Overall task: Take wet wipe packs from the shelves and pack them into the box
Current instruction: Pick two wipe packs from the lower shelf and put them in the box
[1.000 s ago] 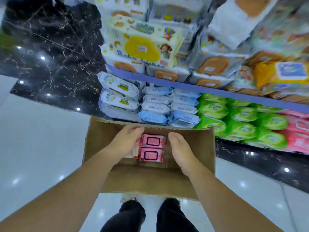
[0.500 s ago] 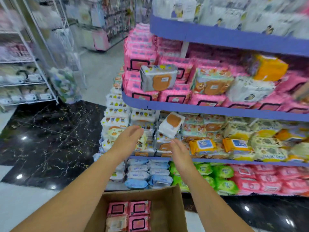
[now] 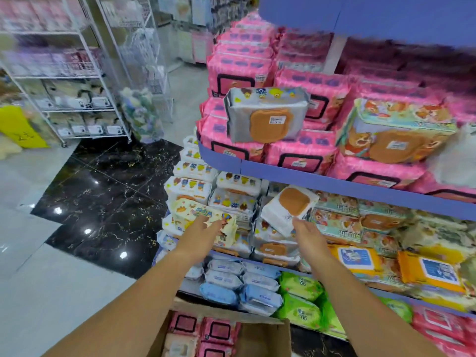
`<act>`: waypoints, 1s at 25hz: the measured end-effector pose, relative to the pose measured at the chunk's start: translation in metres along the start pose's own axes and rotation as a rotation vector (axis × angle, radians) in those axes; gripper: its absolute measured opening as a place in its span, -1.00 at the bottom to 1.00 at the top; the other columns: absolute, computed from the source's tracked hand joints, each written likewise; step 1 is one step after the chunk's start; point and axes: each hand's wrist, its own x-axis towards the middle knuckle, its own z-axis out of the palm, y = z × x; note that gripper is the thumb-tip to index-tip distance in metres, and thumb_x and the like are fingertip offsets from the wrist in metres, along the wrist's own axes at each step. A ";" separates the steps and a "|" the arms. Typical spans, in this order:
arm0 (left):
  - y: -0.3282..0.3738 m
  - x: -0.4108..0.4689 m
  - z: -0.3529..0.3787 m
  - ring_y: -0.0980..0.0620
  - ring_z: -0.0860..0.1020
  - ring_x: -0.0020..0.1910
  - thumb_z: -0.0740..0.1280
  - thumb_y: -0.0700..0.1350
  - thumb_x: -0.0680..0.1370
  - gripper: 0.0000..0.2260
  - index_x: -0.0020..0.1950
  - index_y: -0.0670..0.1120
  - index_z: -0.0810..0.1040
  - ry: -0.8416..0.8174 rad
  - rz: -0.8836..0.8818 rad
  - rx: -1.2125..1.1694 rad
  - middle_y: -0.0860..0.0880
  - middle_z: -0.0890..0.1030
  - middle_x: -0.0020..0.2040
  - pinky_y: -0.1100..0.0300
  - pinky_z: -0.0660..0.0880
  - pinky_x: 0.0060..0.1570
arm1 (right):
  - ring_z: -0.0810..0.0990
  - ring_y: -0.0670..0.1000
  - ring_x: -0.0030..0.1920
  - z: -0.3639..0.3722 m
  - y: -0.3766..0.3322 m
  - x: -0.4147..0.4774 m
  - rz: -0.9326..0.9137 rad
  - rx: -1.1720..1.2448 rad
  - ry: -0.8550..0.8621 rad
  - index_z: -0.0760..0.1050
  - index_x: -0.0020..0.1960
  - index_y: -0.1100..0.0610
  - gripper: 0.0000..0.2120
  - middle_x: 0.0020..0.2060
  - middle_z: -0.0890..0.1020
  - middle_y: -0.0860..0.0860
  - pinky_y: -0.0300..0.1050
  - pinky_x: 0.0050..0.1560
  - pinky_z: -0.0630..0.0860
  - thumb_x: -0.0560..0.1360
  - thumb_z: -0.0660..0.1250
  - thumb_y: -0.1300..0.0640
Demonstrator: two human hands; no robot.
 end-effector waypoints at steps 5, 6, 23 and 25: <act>-0.033 0.094 0.018 -0.25 0.51 0.28 0.31 0.24 0.57 -0.22 0.59 -0.23 0.17 0.276 -0.283 -0.167 -0.22 0.48 0.39 -0.13 0.48 0.11 | 0.58 0.17 0.15 0.011 0.014 0.092 0.267 0.171 0.016 0.39 0.42 0.18 -0.11 0.23 0.57 0.09 0.11 0.09 0.54 0.32 0.33 -0.43; -0.045 0.112 0.019 -0.25 0.54 0.21 0.34 0.26 0.54 -0.19 0.56 -0.27 0.22 0.279 -0.353 -0.230 -0.23 0.51 0.34 -0.14 0.51 0.05 | 0.63 0.15 0.08 0.016 0.014 0.100 0.296 0.249 0.005 0.46 0.36 0.16 -0.18 0.17 0.63 0.08 0.08 0.04 0.61 0.32 0.40 -0.39; -0.137 0.078 -0.015 -0.10 0.71 0.03 0.50 -0.08 0.51 -0.76 0.16 -0.06 0.64 -0.182 -0.320 -0.658 -0.05 0.76 0.01 -0.12 0.60 0.14 | 0.71 0.05 0.08 0.077 0.055 0.027 0.047 0.533 0.059 0.56 0.26 0.09 -0.23 0.11 0.72 0.02 -0.01 0.00 0.62 0.08 0.64 -0.03; -0.164 0.052 -0.025 -0.08 0.73 -0.02 0.50 -0.13 0.50 -0.76 0.15 -0.08 0.65 -0.241 -0.327 -0.537 -0.07 0.76 0.01 0.00 0.65 -0.06 | 0.73 0.04 0.04 0.094 0.083 -0.004 0.043 0.518 -0.064 0.55 0.26 0.10 -0.08 0.08 0.73 0.04 -0.12 -0.10 0.64 -0.07 0.73 -0.03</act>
